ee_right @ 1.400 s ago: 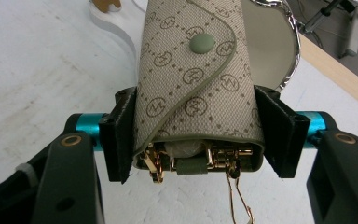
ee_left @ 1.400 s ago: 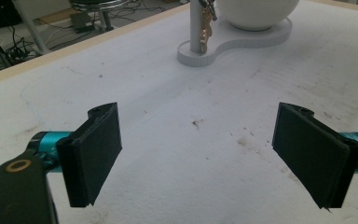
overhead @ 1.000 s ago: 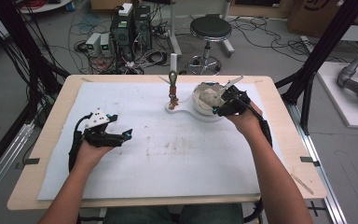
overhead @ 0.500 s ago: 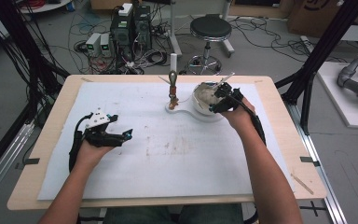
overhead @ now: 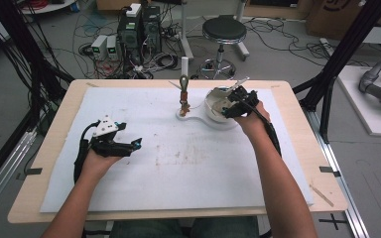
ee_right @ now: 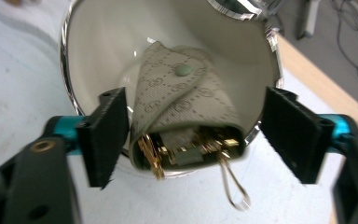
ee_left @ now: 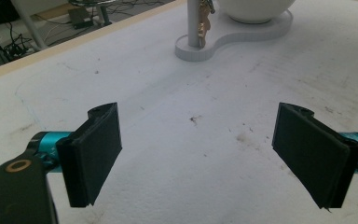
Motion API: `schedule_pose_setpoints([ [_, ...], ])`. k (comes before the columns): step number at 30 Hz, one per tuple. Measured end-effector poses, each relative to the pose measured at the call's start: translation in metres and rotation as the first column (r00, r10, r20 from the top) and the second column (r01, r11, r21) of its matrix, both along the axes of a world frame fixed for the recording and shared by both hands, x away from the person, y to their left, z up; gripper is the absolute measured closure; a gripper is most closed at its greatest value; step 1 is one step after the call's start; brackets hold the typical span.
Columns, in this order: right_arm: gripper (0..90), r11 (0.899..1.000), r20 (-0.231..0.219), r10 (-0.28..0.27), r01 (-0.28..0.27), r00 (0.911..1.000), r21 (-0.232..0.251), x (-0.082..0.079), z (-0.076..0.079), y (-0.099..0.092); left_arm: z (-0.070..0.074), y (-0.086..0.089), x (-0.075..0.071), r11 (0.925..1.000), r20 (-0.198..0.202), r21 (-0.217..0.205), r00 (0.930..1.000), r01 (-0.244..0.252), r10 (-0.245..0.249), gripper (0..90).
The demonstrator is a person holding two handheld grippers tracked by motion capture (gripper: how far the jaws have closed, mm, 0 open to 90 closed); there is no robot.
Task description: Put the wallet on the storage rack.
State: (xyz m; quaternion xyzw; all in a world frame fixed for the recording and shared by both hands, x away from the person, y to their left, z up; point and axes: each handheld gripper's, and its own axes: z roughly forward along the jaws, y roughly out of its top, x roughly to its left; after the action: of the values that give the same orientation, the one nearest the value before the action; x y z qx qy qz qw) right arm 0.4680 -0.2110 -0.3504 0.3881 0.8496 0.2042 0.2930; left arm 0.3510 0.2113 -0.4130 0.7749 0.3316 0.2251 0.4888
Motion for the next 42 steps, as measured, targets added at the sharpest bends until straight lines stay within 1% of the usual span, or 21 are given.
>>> schedule_pose_setpoints([
  [1, 20.6, 1.000, 0.000, 0.000, 0.000, 1.0000, 0.000, 0.000, 0.000, 0.000, 0.000, 0.000, 0.000, 1.0000, 0.000, -0.002, 1.0000, 0.001, -0.001, 15.6],
  [4, 19.3, 1.000, 0.002, 0.003, -0.004, 1.0000, 0.025, -0.004, 0.006, -0.005, 0.000, 0.000, 0.000, 1.0000, 0.001, -0.002, 1.0000, 0.004, -0.004, 15.6],
  [6, 19.3, 0.999, 0.003, -0.006, 0.006, 1.0000, 0.044, -0.010, 0.010, -0.010, 0.000, 0.000, 0.000, 1.0000, 0.001, -0.003, 1.0000, 0.005, -0.005, 15.6],
  [8, 19.2, 0.998, 0.006, 0.003, -0.003, 1.0000, 0.065, -0.015, 0.014, -0.015, 0.000, 0.000, 0.000, 1.0000, 0.000, -0.008, 1.0000, 0.005, -0.005, 15.6],
  [9, 19.2, 0.997, 0.001, -0.003, 0.003, 1.0000, 0.080, -0.019, 0.016, -0.016, 0.000, 0.000, 0.000, 1.0000, 0.001, -0.008, 1.0000, 0.005, -0.005, 15.6],
  [13, 19.1, 0.995, -0.012, 0.008, -0.006, 0.9999, 0.100, -0.033, 0.024, -0.019, 0.001, 0.000, -0.001, 0.9999, 0.005, -0.010, 1.0000, 0.005, -0.005, 15.6],
  [14, 19.2, 0.994, -0.010, 0.016, -0.015, 0.9998, 0.108, -0.037, 0.026, -0.020, 0.001, 0.000, -0.001, 0.9999, 0.006, -0.012, 1.0000, 0.005, -0.005, 15.6],
  [15, 19.2, 0.992, 0.014, 0.026, -0.028, 0.9996, 0.126, -0.042, 0.027, -0.022, 0.001, 0.000, -0.001, 0.9999, 0.008, -0.015, 0.9999, 0.006, -0.006, 15.6],
  [16, 19.2, 0.988, 0.053, 0.043, -0.050, 0.9977, 0.149, -0.048, 0.026, -0.024, 0.001, 0.000, -0.001, 0.9999, 0.009, -0.015, 0.9999, 0.007, -0.006, 15.6],
  [17, 19.2, 0.986, 0.059, 0.037, -0.046, 0.9976, 0.161, -0.053, 0.025, -0.025, 0.002, 0.000, -0.002, 0.9999, 0.010, -0.014, 0.9999, 0.007, -0.007, 15.6],
  [18, 19.2, 0.985, 0.057, 0.040, -0.048, 0.9976, 0.164, -0.056, 0.023, -0.027, 0.002, 0.000, -0.002, 0.9999, 0.010, -0.008, 0.9999, 0.011, -0.011, 15.6],
  [19, 19.2, 0.982, 0.053, 0.042, -0.051, 0.9977, 0.181, -0.060, 0.021, -0.030, 0.002, 0.000, -0.002, 0.9999, 0.010, -0.013, 0.9999, 0.009, -0.008, 15.6],
  [21, 19.2, 0.980, 0.053, 0.042, -0.051, 0.9977, 0.195, -0.066, 0.017, -0.034, 0.002, 0.000, -0.002, 0.9999, 0.011, -0.012, 0.9999, 0.012, -0.011, 15.6],
  [23, 19.2, 0.974, 0.058, 0.046, -0.057, 0.9973, 0.219, -0.073, 0.012, -0.041, 0.001, -0.001, -0.002, 0.9998, 0.009, -0.011, 0.9998, 0.015, -0.015, 15.6],
  [25, 19.2, 0.967, 0.056, 0.052, -0.065, 0.9971, 0.246, -0.079, 0.009, -0.047, 0.001, -0.002, -0.002, 0.9997, 0.008, -0.009, 0.9997, 0.022, -0.022, 15.6],
  [28, 19.2, 0.958, 0.074, 0.061, -0.079, 0.9954, 0.277, -0.087, 0.005, -0.057, 0.001, -0.004, -0.002, 0.9996, 0.007, -0.005, 0.9996, 0.028, -0.028, 15.6],
  [31, 19.2, 0.947, 0.085, 0.067, -0.090, 0.9941, 0.307, -0.095, 0.002, -0.064, 0.001, -0.005, -0.002, 0.9995, 0.008, -0.012, 0.9996, 0.028, -0.028, 15.6],
  [33, 19.2, 0.939, 0.089, 0.069, -0.095, 0.9937, 0.330, -0.101, -0.002, -0.069, 0.001, -0.004, -0.002, 0.9996, 0.007, -0.007, 0.9996, 0.029, -0.029, 15.6],
  [35, 19.2, 0.937, 0.083, 0.072, -0.096, 0.9940, 0.337, -0.105, -0.008, -0.072, 0.001, -0.003, -0.002, 0.9995, 0.007, -0.003, 0.9995, 0.031, -0.031, 15.6],
  [38, 19.2, 0.933, 0.075, 0.069, -0.091, 0.9947, 0.349, -0.111, -0.018, -0.077, 0.000, -0.003, -0.003, 0.9994, 0.006, -0.020, 0.9995, 0.030, -0.030, 15.6],
  [42, 19.2, 0.922, 0.082, 0.059, -0.086, 0.9949, 0.377, -0.118, -0.029, -0.082, -0.001, -0.001, -0.003, 0.9995, 0.002, -0.013, 0.9996, 0.027, -0.027, 15.6],
])
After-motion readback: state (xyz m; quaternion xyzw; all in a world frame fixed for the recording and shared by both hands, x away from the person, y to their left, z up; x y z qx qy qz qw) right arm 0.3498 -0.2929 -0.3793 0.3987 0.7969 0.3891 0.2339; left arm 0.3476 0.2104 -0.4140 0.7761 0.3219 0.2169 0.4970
